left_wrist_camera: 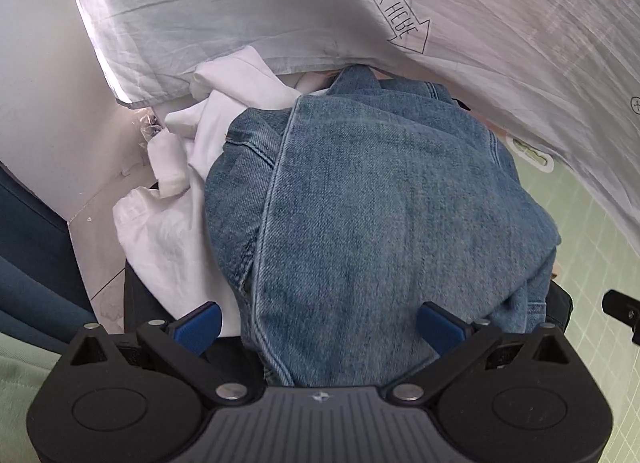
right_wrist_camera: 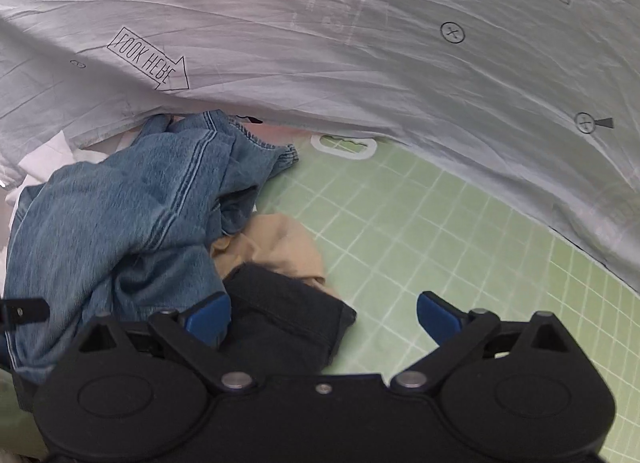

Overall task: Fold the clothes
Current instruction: 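Reach both grippers into the blue jeans on the clothes pile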

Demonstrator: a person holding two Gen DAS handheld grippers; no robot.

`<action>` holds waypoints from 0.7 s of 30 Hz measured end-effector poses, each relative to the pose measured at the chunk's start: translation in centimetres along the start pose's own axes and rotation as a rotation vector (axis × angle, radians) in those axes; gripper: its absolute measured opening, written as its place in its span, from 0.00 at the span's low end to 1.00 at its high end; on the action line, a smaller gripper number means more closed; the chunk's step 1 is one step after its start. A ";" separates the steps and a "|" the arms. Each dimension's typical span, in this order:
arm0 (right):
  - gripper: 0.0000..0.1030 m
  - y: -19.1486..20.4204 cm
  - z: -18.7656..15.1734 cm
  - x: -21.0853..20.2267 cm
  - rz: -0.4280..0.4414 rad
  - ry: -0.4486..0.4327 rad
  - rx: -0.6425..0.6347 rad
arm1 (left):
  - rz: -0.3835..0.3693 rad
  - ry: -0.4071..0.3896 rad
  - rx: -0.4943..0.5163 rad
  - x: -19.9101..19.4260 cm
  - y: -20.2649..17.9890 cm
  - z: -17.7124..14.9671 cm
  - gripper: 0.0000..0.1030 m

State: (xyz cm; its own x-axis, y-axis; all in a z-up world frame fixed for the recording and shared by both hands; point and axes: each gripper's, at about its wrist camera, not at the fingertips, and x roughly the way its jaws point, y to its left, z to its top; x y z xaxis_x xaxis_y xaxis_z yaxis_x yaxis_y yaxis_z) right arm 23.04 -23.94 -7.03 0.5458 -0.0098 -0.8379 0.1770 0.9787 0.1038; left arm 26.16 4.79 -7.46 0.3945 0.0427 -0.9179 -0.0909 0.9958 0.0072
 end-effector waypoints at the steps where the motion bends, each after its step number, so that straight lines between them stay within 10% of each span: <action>1: 0.95 0.1 1.3 1.5 0.026 0.012 0.017 | -0.016 0.013 -0.014 0.4 0.2 0.2 1.00; 14: 0.87 0.7 6.4 15.9 0.398 0.219 0.313 | -0.174 0.116 -0.160 3.0 2.3 0.8 1.00; 21: 0.88 -0.2 5.5 15.0 0.385 0.229 0.398 | -0.162 0.098 -0.172 2.4 2.3 0.5 1.00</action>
State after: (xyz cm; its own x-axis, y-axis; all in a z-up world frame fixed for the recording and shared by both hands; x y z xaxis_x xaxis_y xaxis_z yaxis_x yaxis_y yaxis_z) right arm 35.71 -25.39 -16.70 0.4493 0.4180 -0.7895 0.3190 0.7504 0.5789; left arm 27.32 7.23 -9.45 0.3266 -0.1330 -0.9358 -0.1912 0.9603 -0.2032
